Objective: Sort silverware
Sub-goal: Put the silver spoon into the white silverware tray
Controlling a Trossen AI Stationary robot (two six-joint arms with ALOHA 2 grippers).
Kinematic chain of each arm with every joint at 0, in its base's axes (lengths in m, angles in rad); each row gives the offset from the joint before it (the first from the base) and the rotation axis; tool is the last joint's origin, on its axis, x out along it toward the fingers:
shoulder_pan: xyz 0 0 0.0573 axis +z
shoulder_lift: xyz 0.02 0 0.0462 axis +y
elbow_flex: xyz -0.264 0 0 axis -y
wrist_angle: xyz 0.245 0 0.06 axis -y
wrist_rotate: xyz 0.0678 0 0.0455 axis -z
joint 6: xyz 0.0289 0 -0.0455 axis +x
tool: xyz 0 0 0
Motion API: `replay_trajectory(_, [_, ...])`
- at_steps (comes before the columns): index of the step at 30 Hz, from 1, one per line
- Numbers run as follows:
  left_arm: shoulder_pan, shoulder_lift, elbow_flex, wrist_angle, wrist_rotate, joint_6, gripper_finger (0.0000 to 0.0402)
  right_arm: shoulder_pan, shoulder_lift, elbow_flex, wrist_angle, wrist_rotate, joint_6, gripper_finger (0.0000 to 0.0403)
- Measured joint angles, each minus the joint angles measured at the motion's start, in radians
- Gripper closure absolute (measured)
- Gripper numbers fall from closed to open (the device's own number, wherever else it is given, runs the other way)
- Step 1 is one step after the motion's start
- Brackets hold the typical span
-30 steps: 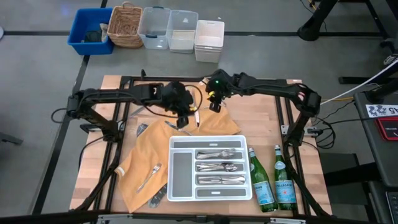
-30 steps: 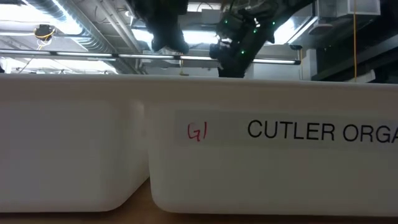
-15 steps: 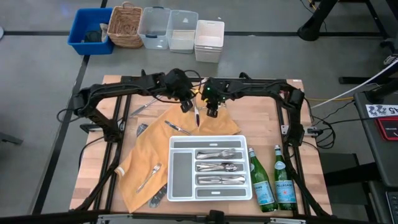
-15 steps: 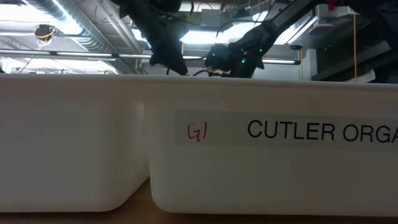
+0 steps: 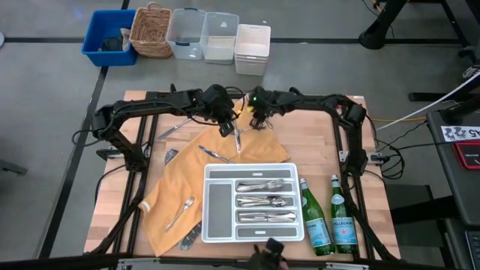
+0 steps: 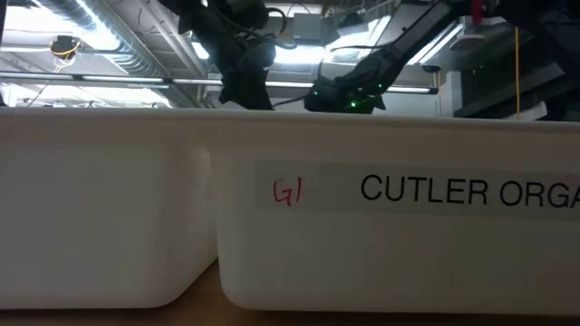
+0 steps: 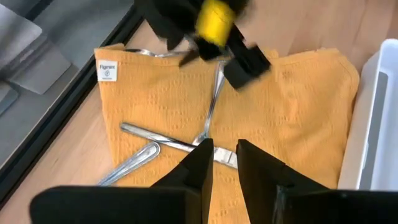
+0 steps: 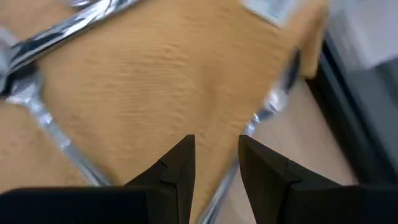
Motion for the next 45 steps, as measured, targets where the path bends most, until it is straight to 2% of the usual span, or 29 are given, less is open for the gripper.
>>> replay_trajectory(4, [-0.001, 0.000, 0.000, 0.001, 0.000, 0.000, 0.0341, -0.071, 0.000, 0.000, -0.006, -0.075, 0.108, 0.0279])
replay_trajectory(11, [-0.001, 0.000, 0.000, 0.000, 0.000, 0.000, 0.0341, -0.140, 0.000, 0.000, -0.008, -0.182, 0.143, 0.0279])
replay_trajectory(21, [-0.001, 0.000, 0.000, 0.000, 0.000, 0.000, 0.0341, -0.111, 0.037, 0.000, -0.011, -0.181, 0.143, 0.0279])
replay_trajectory(25, [-0.001, 0.000, 0.000, 0.000, 0.000, 0.000, 0.0341, -0.110, 0.058, 0.000, -0.008, -0.119, 0.142, 0.0279])
replay_trajectory(29, [-0.001, 0.000, 0.000, 0.000, 0.000, 0.000, 0.0341, -0.111, 0.060, 0.000, -0.002, -0.115, 0.137, 0.0282])
replay_trajectory(33, [-0.001, 0.000, 0.000, 0.000, 0.000, 0.000, 0.0341, -0.111, 0.060, 0.000, 0.005, -0.120, 0.136, 0.0309])
replay_trajectory(39, [-0.001, 0.000, 0.000, 0.000, 0.000, 0.000, 0.0341, -0.111, 0.060, 0.000, 0.009, -0.141, 0.136, 0.0387])
replay_trajectory(41, [-0.001, 0.000, 0.000, -0.001, 0.000, 0.000, 0.0341, -0.111, 0.059, 0.000, 0.003, -0.141, 0.135, 0.0393])
replay_trajectory(45, [-0.001, 0.000, 0.000, -0.001, 0.000, 0.000, 0.0341, -0.112, 0.048, 0.000, -0.042, -0.140, 0.135, 0.0377])
